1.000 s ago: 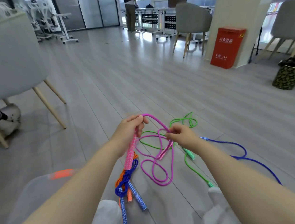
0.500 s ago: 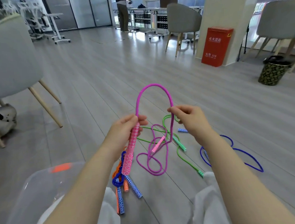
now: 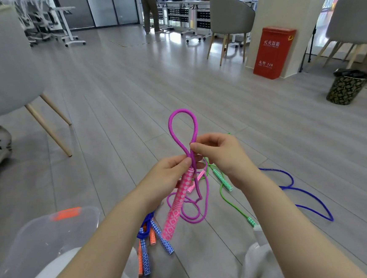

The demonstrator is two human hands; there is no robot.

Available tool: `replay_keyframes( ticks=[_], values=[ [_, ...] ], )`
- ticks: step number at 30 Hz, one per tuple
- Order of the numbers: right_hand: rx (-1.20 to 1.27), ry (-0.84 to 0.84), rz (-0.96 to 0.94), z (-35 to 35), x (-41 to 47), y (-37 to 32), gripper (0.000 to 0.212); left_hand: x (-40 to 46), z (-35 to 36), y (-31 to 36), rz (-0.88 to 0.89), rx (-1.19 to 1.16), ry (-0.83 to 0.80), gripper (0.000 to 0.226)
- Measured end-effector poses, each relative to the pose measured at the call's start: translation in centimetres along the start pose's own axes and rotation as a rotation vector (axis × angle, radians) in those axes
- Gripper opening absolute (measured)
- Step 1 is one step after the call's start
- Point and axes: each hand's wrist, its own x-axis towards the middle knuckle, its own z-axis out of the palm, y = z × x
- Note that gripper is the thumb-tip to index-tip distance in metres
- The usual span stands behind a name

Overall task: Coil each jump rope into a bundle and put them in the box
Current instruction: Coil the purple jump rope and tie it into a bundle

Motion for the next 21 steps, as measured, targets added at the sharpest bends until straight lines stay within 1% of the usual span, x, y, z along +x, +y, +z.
replay_keyframes(
  ticks=[3, 6, 7, 10, 13, 15, 17, 18, 21],
  values=[
    [-0.014, -0.025, 0.028, 0.3, 0.5, 0.4, 0.008, 0.5, 0.0, -0.5, -0.034, -0.015, -0.036, 0.027],
    [-0.012, -0.038, 0.031, 0.6, 0.6, 0.7, 0.006, 0.9, 0.1, -0.9, -0.015, -0.056, -0.054, 0.024],
    [-0.013, -0.04, 0.026, 0.6, 0.6, 0.8, 0.009, 1.0, 0.1, -0.9, 0.002, -0.068, -0.055, 0.024],
    [-0.011, -0.104, 0.071, 0.7, 0.7, 1.2, 0.028, 1.3, -0.1, -1.0, 0.097, -0.119, -0.036, 0.024],
    [-0.045, -0.275, 0.183, 0.9, 0.6, 1.7, 0.049, 1.4, -0.7, -0.5, 0.146, -0.281, 0.002, 0.023],
    [-0.093, -0.328, 0.194, 0.8, 0.6, 1.9, 0.058, 1.4, -1.3, 0.0, 0.162, -0.34, 0.047, 0.024],
    [-0.188, -0.328, 0.215, 0.4, 0.6, 1.8, 0.071, 1.4, -2.0, 0.3, 0.17, -0.405, 0.111, 0.025],
    [-0.249, -0.323, 0.212, 0.1, 0.6, 1.8, 0.073, 1.4, -2.4, 0.4, 0.165, -0.453, 0.141, 0.025],
    [-0.462, -0.332, 0.209, -1.4, 0.7, 1.9, 0.065, 1.6, -3.4, 0.5, 0.097, -0.599, 0.198, 0.027]
  ],
)
